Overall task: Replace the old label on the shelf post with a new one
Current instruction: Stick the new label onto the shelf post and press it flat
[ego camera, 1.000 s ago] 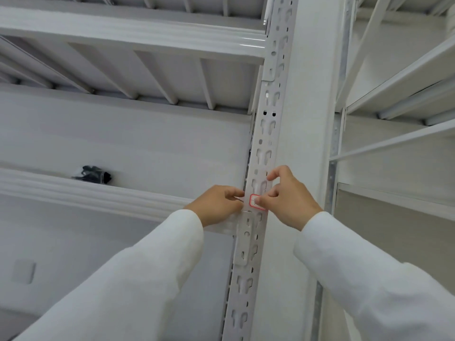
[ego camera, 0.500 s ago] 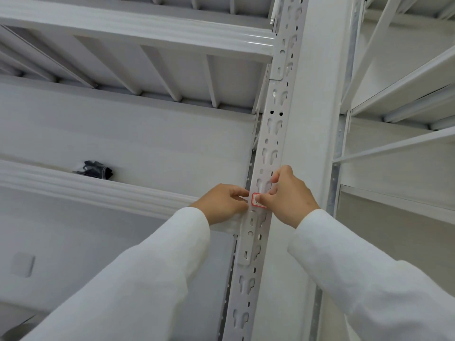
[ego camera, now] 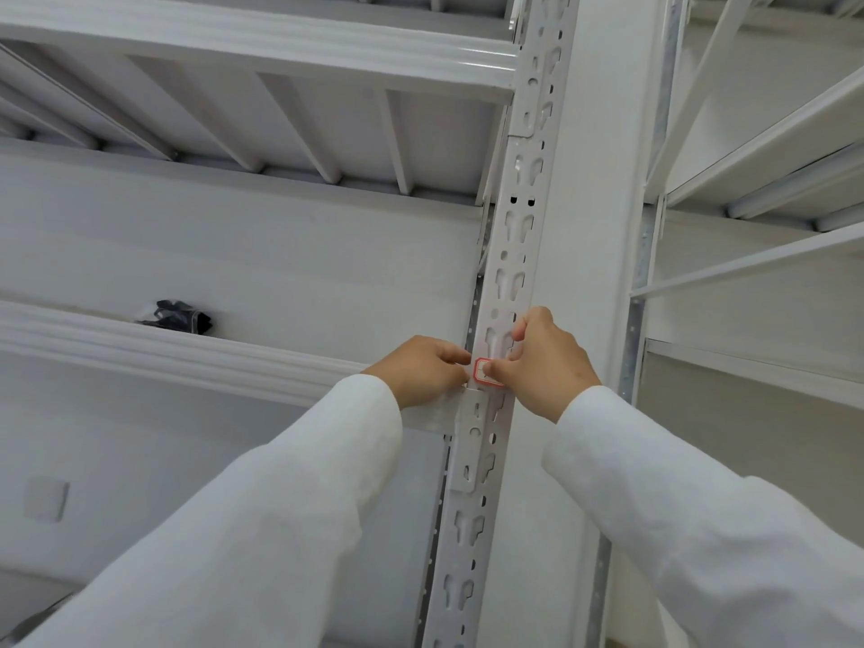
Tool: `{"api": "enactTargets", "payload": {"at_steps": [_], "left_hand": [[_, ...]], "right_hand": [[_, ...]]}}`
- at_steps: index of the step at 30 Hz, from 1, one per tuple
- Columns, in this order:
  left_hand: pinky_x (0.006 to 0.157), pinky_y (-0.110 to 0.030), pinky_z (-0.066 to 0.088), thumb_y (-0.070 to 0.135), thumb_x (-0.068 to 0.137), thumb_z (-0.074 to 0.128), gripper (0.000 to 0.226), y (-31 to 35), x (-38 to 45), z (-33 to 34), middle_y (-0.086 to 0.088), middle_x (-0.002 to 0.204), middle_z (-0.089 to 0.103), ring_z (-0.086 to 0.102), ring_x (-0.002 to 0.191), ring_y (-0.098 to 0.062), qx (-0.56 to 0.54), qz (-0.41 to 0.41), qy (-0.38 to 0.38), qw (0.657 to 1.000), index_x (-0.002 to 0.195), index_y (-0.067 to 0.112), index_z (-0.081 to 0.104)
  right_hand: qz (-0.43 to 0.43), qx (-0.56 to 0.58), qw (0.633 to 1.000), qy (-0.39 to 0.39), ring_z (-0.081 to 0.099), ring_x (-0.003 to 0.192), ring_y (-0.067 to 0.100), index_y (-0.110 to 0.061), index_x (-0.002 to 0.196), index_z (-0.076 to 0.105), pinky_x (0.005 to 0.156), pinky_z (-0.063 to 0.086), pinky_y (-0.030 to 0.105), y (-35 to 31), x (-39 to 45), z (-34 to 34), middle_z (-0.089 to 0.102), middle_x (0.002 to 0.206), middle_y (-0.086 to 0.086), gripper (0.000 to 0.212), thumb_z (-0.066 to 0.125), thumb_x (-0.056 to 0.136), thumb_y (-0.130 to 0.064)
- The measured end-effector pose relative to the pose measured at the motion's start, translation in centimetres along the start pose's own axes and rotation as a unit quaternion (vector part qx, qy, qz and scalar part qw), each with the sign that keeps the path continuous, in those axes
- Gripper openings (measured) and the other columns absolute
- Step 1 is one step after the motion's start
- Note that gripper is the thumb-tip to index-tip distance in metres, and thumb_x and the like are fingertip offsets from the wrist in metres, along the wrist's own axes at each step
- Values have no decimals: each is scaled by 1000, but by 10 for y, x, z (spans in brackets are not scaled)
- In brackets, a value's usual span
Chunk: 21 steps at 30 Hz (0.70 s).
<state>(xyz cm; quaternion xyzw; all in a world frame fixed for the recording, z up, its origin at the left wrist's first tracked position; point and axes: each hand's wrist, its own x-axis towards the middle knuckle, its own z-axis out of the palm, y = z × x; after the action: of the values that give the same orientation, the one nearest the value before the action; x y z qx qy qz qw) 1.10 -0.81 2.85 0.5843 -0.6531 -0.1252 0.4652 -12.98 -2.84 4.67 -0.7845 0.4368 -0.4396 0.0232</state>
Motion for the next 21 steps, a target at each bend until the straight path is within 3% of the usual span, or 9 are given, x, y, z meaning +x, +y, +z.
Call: {"api": "enactTargets", "payload": {"at_steps": [6,14,21], "left_hand": [[103,-30,43,25,88,58,30,-2,1,0,-2,118,68,60,113,-17,-15,7,-1,1000,115,18,69],[75,-22,39,30,88,59,28,0,5,4,-3,92,63,53,86,-15,-43,8,22,999,101,8,71],[74,-22,39,33,87,60,30,-1,6,6,-4,92,63,52,85,-16,-35,13,23,999,99,8,71]], "right_hand": [[-2,-4,1000,5,55,91,29,-10,105,42,70,38,30,-2,0,1,55,94,4,44,71,78,-29],[-2,-11,1000,8,56,95,32,-8,105,41,70,39,31,-2,0,2,59,101,11,43,69,80,-30],[-6,-16,1000,11,57,94,32,-9,103,41,70,39,31,-1,0,2,61,103,11,42,69,80,-29]]}}
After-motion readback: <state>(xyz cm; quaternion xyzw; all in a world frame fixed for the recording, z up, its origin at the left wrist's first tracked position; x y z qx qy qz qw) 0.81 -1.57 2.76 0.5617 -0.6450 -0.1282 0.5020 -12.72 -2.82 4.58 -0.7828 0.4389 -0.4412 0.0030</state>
